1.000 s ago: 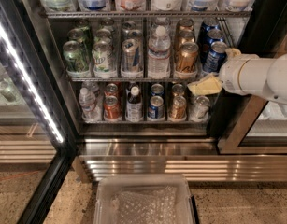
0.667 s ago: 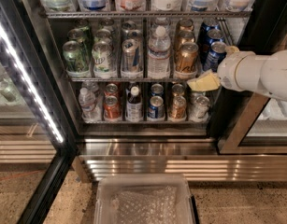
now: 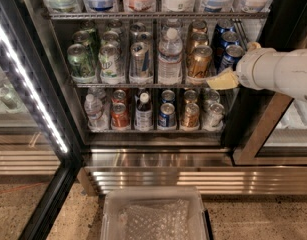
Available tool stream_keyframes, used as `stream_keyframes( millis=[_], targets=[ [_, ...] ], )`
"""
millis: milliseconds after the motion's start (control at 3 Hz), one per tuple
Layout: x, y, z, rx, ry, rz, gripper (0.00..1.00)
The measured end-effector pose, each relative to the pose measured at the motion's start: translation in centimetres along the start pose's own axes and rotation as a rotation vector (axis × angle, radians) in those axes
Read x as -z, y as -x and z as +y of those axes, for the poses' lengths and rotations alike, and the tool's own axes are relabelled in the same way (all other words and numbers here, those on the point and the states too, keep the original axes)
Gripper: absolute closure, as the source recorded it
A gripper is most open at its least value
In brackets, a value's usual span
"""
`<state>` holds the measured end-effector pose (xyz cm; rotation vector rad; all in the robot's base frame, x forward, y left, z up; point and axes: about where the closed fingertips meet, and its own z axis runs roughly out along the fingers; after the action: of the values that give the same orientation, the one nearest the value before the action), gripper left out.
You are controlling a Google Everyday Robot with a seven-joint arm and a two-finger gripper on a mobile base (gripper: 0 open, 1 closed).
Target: Pick pepsi can from middle shelf of fridge
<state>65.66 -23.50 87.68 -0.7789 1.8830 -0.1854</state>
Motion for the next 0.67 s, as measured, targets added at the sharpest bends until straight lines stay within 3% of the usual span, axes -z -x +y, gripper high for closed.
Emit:
stream_keyframes(
  millis=[667],
  targets=[
    [-0.62,-0.67,-0.62,-0.006,-0.022,0.022,0.11]
  ],
)
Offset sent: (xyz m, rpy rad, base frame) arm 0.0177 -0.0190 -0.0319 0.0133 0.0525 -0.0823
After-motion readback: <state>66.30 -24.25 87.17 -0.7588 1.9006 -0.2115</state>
